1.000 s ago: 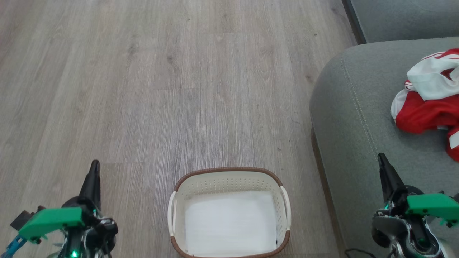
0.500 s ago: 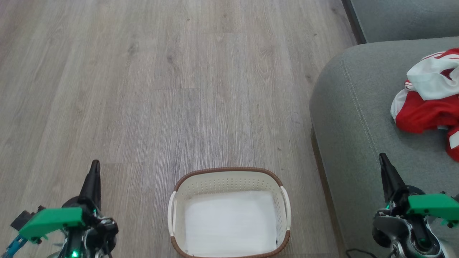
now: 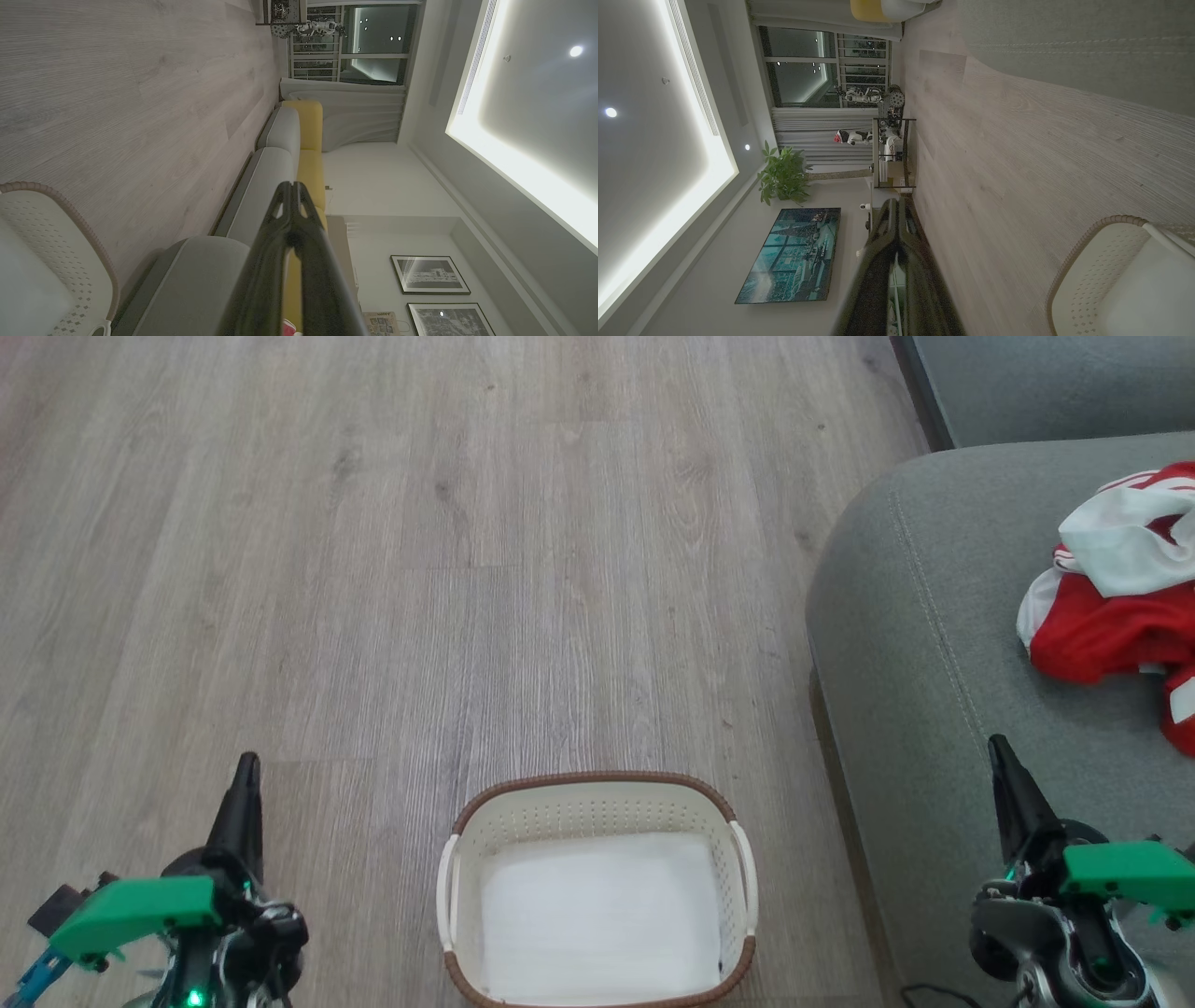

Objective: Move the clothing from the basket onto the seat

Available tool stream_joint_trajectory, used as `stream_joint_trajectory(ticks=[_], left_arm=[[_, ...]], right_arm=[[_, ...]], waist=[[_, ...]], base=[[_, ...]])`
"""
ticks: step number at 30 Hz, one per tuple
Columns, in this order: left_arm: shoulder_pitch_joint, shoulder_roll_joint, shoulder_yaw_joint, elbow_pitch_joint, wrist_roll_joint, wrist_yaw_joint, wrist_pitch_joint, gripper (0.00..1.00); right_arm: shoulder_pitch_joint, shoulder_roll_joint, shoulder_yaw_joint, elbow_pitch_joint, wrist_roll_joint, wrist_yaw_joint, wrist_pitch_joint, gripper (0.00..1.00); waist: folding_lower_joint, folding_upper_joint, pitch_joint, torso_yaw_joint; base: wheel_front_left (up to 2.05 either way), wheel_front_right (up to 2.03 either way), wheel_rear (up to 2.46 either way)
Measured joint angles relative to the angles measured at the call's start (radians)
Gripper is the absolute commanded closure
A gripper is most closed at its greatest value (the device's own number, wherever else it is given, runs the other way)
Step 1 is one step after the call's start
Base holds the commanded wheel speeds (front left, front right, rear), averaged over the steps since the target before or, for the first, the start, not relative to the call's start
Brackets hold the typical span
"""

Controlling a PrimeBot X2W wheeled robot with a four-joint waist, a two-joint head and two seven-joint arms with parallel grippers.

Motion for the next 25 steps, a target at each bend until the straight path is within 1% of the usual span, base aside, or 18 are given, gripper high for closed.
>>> stream_joint_trajectory(ticks=[25], left_arm=[[0.000,-0.001,0.001,0.000,0.000,0.000,0.000,1.00]], right_arm=[[0.000,0.002,-0.004,0.000,-0.002,0.000,0.009,1.00]], waist=[[0.0000,0.0000,0.000,0.000]], base=[[0.00,0.00,0.00]])
